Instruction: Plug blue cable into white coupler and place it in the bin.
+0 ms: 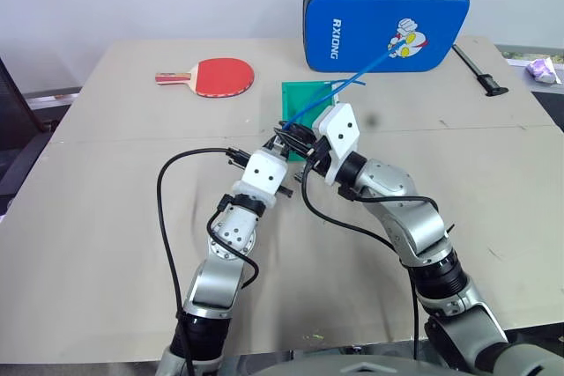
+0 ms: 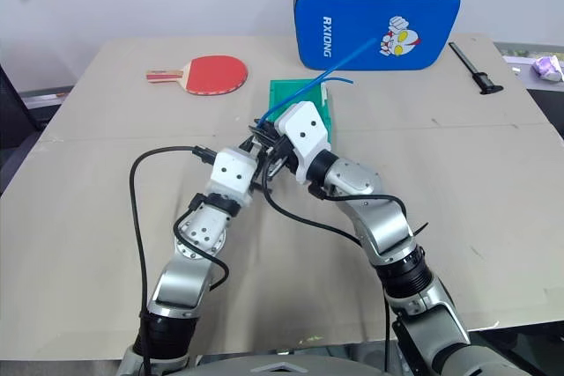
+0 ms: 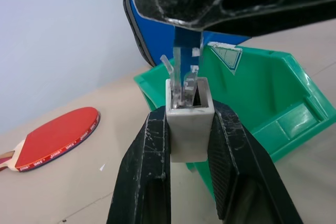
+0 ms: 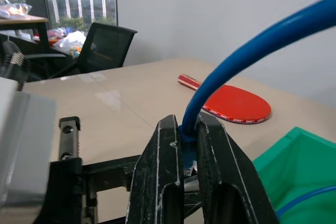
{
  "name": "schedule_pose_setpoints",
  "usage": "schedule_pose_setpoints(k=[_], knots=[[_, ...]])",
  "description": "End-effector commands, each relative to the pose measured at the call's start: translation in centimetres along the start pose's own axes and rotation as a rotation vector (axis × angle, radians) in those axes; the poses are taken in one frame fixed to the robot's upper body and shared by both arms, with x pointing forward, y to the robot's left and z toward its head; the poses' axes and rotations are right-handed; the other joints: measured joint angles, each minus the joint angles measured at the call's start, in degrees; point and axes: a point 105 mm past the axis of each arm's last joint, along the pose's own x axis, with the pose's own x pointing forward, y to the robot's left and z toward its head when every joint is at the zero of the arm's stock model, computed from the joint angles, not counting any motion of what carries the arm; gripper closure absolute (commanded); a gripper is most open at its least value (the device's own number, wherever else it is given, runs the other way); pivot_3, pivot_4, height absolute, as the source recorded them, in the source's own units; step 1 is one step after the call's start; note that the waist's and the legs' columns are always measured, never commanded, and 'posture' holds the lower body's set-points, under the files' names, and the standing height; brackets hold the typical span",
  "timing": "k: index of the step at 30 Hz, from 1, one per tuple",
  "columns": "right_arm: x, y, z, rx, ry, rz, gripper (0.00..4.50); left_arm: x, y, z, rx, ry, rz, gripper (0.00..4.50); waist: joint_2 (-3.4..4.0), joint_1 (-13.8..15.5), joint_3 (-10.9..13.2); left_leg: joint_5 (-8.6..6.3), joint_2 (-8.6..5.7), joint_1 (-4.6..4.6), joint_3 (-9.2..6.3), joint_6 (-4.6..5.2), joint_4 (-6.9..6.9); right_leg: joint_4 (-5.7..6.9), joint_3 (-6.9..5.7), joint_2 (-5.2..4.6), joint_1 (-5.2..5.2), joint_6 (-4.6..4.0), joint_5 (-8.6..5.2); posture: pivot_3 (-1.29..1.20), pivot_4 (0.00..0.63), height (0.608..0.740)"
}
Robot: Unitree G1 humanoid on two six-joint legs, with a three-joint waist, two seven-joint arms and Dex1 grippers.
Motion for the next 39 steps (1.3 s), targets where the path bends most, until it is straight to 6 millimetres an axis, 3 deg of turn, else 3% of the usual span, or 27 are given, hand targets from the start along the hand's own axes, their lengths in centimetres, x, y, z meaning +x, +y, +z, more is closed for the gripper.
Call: schedule_pose_setpoints(k=[1, 10, 19, 26, 33, 39], knots=[[0.5, 0.1, -0.4, -0.073, 0.037, -0.008, 4.50, 0.1, 0.0, 1.7, -0.012, -0.069, 0.002, 4.11, 0.00, 0.0, 0.0, 0.00, 0.00, 0.00, 0.00, 0.00, 0.00, 0.00, 0.00, 0.00, 0.00, 0.00, 0.00, 0.00, 0.150, 0.728], [0.6, 0.5, -2.1, -0.164, 0.148, 0.026, 4.50, 0.3, 0.1, 2.0, -0.036, -0.078, 0.001, 4.11, 0.00, 0.0, 0.0, 0.00, -0.01, -0.02, 0.00, -0.01, 0.00, -0.01, -0.01, 0.00, 0.00, 0.00, 0.00, 0.00, 0.150, 0.728], [-1.0, 1.5, -7.9, -0.046, 0.470, 0.052, 4.50, 0.7, -0.2, 4.1, -0.070, -0.174, -0.036, 4.11, 0.00, 0.0, 0.0, 0.00, -0.01, -0.01, -0.01, 0.00, 0.00, -0.01, -0.02, -0.01, 0.00, 0.00, 0.00, 0.00, 0.150, 0.728], [-1.4, 0.4, -8.3, 0.002, 0.481, -0.027, 4.50, 0.5, -1.3, 5.4, -0.050, -0.242, -0.106, 4.11, 0.00, 0.0, 0.0, 0.00, -0.01, -0.02, -0.04, 0.00, 0.00, -0.01, -0.04, 0.00, 0.00, 0.00, 0.00, 0.00, 0.150, 0.728], [-0.1, 0.1, -4.1, -0.019, 0.211, -0.037, 4.50, 0.0, -0.7, 3.6, -0.112, -0.166, -0.077, 4.11, 0.00, 0.0, 0.0, 0.00, -0.02, -0.03, -0.02, 0.00, 0.00, -0.03, -0.03, -0.01, 0.00, 0.00, 0.00, 0.00, 0.150, 0.728], [-0.3, -1.0, -1.4, -0.032, 0.105, -0.024, 4.50, -1.1, -0.7, 3.1, -0.185, -0.126, -0.126, 1.36, 0.04, -0.1, 0.0, 0.00, 0.00, -0.04, -0.04, 0.00, 0.00, -0.02, -0.04, -0.03, 0.00, 0.00, 0.00, 0.00, 0.150, 0.728]])
